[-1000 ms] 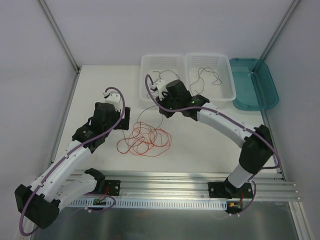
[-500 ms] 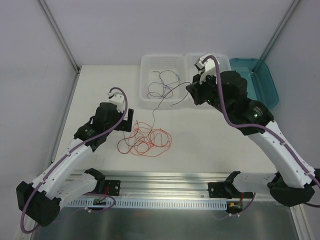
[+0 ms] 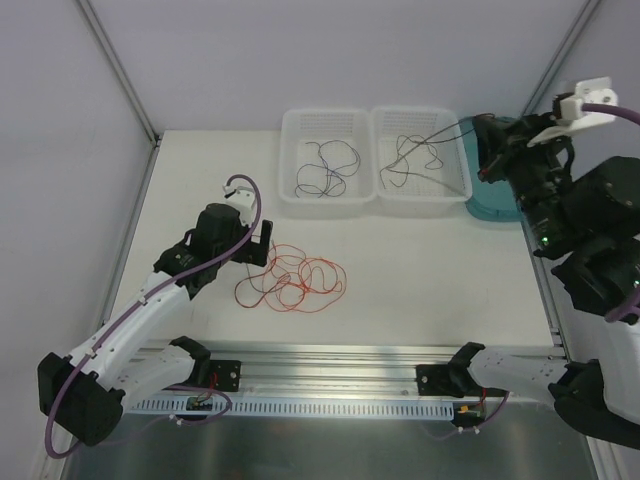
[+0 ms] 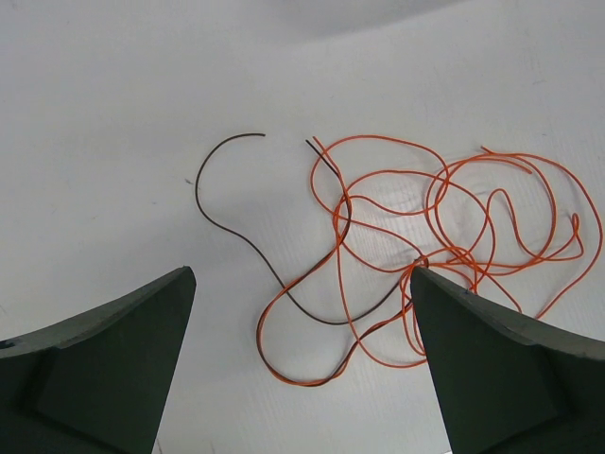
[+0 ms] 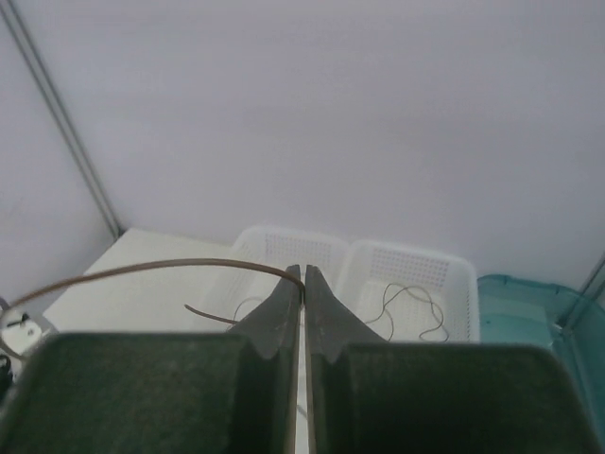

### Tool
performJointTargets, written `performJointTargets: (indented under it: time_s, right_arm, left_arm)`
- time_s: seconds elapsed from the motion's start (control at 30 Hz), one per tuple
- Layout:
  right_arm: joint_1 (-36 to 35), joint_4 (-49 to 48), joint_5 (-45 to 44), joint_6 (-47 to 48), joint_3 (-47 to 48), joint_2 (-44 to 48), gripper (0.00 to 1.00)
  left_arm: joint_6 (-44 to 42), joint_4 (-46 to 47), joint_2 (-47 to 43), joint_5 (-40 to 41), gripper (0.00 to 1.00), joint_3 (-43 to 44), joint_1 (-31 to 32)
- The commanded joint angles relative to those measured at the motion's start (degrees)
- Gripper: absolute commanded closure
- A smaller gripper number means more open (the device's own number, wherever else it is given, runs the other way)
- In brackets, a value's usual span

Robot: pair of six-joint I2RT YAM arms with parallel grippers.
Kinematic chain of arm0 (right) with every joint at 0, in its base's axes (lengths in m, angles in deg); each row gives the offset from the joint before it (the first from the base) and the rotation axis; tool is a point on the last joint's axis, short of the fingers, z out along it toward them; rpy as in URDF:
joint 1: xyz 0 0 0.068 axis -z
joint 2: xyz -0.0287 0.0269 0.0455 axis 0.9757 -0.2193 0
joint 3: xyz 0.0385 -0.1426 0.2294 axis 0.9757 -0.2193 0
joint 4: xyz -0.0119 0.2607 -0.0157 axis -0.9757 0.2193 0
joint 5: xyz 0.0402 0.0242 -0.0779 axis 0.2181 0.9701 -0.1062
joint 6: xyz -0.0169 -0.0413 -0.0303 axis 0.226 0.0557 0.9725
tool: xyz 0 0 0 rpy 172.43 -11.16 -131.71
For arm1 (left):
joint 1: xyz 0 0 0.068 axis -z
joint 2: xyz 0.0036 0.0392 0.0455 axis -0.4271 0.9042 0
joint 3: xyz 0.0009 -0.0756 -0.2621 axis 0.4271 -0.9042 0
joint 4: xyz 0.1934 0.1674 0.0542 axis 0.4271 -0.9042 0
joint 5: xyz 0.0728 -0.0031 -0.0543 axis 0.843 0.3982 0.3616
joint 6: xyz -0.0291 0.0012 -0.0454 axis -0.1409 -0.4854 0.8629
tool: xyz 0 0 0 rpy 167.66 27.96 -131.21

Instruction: Untangle the cables

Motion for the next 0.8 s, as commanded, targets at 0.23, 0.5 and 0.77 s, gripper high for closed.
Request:
performJointTargets:
  time_s: [0.23,0.5,0.77]
  right_arm:
    - [1.9,-5.5,-12.0,4.9,-5.6,1.8,0.99]
    - [17.1,-5.7,-3.8,-1.8,-12.5,-1.7,0.99]
    - [24.0,-9.2,6.0,-5.3,-6.4,-16.0,0.99]
  left_arm:
    - [-0.9,1.8,1.0,-1.8,0.01,0.9,-0.5]
    - [-0.9,1.7,1.7,-2.4,0.01,0.9,-0.4]
    - [-1.1,1.7,2.0,-1.7,0.01,0.8,-0.5]
